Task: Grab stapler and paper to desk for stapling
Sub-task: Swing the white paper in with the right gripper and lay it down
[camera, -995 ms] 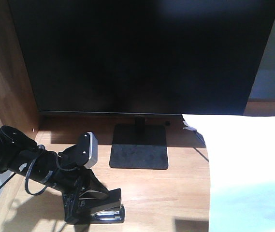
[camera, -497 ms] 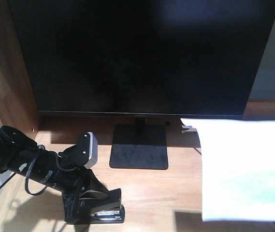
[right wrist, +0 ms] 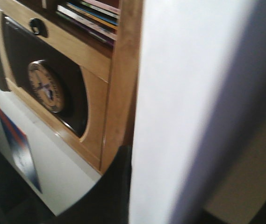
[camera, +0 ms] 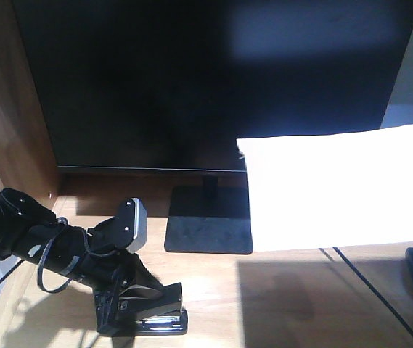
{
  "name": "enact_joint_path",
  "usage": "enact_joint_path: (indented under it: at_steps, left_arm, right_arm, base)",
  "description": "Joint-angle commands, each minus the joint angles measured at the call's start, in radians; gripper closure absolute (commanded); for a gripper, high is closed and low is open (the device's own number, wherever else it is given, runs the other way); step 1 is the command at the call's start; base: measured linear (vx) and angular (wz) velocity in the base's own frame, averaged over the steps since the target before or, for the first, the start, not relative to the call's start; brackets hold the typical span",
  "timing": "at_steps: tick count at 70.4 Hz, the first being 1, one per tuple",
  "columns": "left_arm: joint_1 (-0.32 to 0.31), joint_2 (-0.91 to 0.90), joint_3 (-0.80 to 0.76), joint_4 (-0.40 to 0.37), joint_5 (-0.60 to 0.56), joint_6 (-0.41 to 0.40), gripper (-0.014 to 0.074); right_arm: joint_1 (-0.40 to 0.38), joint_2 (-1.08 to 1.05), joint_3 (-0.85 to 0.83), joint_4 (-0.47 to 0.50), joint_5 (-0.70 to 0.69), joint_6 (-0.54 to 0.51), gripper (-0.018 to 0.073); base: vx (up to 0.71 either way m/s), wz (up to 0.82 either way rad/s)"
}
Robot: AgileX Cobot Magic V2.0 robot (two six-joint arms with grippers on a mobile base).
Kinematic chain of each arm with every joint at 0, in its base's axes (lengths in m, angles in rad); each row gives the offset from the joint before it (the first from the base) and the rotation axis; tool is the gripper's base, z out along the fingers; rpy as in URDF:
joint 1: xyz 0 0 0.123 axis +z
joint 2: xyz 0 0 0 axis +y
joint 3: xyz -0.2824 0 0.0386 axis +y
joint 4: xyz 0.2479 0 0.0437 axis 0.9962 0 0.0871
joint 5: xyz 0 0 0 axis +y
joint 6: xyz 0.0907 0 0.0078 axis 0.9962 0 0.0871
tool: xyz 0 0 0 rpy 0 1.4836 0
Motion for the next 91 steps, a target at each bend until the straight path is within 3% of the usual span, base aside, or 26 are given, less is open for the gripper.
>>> enact_joint_path:
  at_steps: [1, 19, 34, 41, 54, 63, 71, 91]
  left_arm:
    - [-0.001, -0.043, -0.019, -0.047, 0.038, -0.003, 0.0603]
    - [-0.001, -0.043, -0.019, -0.047, 0.038, -0.003, 0.0603]
    - [-0.001, -0.043, -0.019, -0.047, 0.038, -0.004, 0.0603]
    - [-0.001, -0.043, -0.019, -0.047, 0.038, -0.004, 0.0603]
    - [-0.001, -0.043, -0.019, -0.047, 0.039, -0.004, 0.0603]
    - [-0.001, -0.043, -0.019, -0.047, 0.039, -0.004, 0.0603]
    - [-0.001, -0.043, -0.019, -0.047, 0.039, -0.004, 0.0603]
    - [-0.001, -0.043, -0.019, -0.047, 0.039, -0.004, 0.0603]
  right_arm:
    - [-0.004, 0.113, -0.040, 0.006, -0.188, 0.015, 0.0561]
    - [-0.004, 0.309, -0.085, -0.037, -0.188, 0.021, 0.0561]
    - [-0.005, 0.422, -0.154, -0.128, -0.188, 0.040, 0.0561]
    - [-0.055, 0.462, -0.178, -0.208, -0.188, 0.078, 0.0561]
    - [-0.275, 0.497, -0.208, -0.512, -0.188, 0.241, 0.0561]
    - [-0.376, 0.503, -0.210, -0.743, -0.188, 0.330, 0.0561]
    - [-0.403, 0.504, -0.210, -0.904, -0.188, 0.347, 0.0561]
    - [-0.400, 0.504, -0.210, -1.190, -0.188, 0.388, 0.0561]
  base:
    - [0.00, 0.00]
    - [0.00, 0.00]
    - [0.00, 0.00]
    - [0.00, 0.00]
    - [0.00, 0.00]
    - [0.00, 0.00]
    - [0.00, 0.00]
    - [0.00, 0.00]
